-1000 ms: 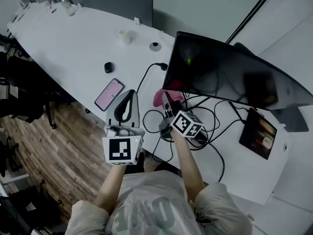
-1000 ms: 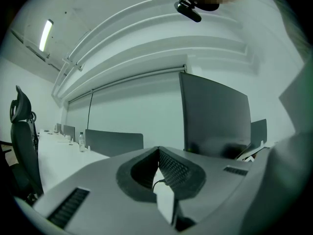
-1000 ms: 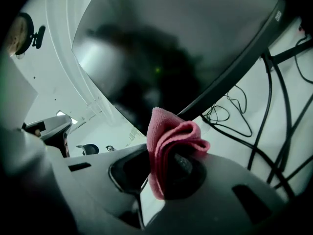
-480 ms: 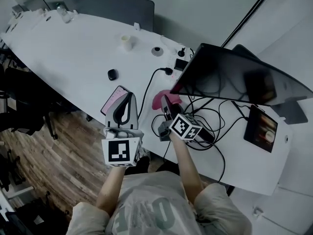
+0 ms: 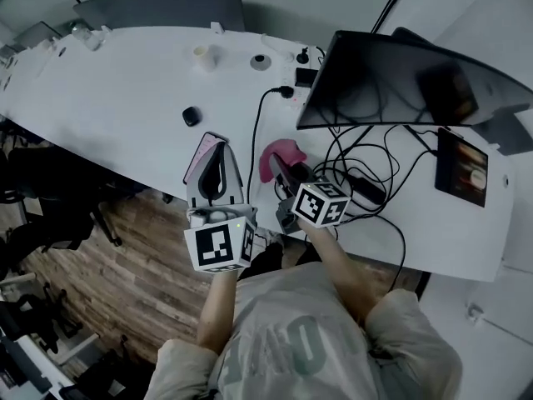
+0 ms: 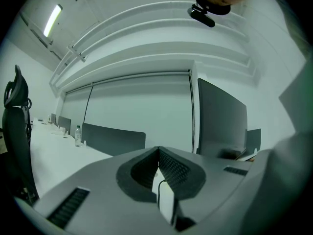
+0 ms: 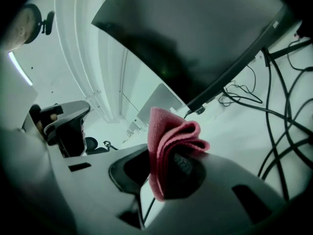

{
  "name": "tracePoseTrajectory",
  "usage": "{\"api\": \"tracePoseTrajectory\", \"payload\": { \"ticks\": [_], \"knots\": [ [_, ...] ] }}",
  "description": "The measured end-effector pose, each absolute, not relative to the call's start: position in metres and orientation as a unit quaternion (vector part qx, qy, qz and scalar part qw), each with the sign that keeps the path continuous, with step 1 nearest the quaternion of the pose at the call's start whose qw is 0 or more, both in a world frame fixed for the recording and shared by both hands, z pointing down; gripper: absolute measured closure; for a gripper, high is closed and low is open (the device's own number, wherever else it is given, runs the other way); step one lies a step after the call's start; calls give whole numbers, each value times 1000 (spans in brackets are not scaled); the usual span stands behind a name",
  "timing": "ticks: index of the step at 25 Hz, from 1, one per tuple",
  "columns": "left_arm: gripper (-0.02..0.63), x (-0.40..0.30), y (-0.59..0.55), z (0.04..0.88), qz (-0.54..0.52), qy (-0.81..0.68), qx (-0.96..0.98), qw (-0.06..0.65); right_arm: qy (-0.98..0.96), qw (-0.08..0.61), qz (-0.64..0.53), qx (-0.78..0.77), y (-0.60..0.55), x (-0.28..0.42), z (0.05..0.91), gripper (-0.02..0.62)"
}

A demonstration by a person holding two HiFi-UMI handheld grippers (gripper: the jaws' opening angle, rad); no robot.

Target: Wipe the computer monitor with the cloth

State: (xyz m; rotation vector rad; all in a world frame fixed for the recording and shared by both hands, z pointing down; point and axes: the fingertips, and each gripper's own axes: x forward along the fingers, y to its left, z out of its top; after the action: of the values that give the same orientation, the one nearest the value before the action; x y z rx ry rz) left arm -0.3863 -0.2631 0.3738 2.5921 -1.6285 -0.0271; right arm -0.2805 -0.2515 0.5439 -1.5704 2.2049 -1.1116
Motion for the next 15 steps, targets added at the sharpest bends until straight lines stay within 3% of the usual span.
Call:
{"api": "tracePoseTrajectory", "payload": {
  "ticks": [15],
  "knots": [
    [591,-395,-262,380,-5,-535,844,44,737,117,-310,-589,-283,-254,516,540]
  ]
}}
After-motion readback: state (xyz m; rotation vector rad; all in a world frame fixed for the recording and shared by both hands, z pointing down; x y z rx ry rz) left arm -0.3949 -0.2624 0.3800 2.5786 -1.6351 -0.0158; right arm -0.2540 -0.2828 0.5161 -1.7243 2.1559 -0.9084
